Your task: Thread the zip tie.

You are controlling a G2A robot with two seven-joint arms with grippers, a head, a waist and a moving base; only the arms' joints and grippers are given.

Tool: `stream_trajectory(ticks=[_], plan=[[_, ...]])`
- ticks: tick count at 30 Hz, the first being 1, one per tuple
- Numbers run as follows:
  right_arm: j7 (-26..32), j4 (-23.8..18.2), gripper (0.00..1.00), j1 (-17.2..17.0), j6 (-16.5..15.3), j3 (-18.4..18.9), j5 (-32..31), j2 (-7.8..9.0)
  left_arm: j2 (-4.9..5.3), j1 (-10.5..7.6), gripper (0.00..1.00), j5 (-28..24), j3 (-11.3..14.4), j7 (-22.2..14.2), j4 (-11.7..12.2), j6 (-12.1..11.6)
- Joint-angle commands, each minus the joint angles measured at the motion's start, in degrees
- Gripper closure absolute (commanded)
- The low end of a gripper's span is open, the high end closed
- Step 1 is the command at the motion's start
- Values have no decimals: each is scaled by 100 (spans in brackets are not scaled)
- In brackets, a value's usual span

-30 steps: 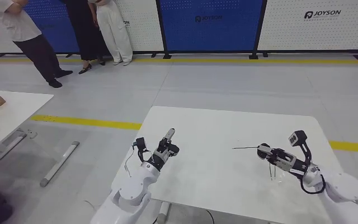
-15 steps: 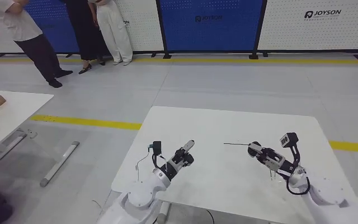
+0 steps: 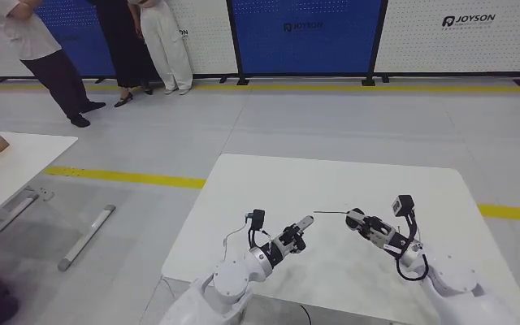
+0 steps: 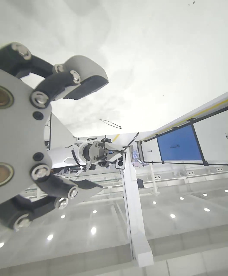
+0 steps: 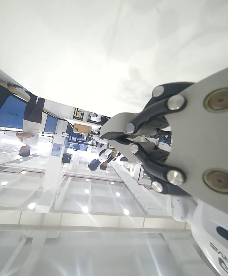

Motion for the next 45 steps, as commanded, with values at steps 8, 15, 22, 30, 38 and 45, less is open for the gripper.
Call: stream_trajectory(ticks=[8, 15, 22, 30, 38, 45], plan=[[-276, -381, 100, -189, -74, -231, -78, -159, -117, -335, 0, -795, 221, 23, 358, -343], [-299, -380, 100, -179, -57, -248, -119, -166, -149, -401, 0, -956, 305, 70, 457, -305], [-299, -380, 100, -179, -57, -248, -119, -166, -151, -402, 0, -963, 309, 79, 455, -312], [-299, -380, 100, -179, -57, -248, -119, -166, -285, -806, 0, -1279, 620, 343, 698, -277], [-299, -380, 100, -179, -57, -248, -119, -166, -285, -803, 0, -1278, 622, 348, 706, -277], [-299, -380, 100, -179, -57, -248, -119, -166, -312, -797, 59, -1104, 658, 524, 878, -701]])
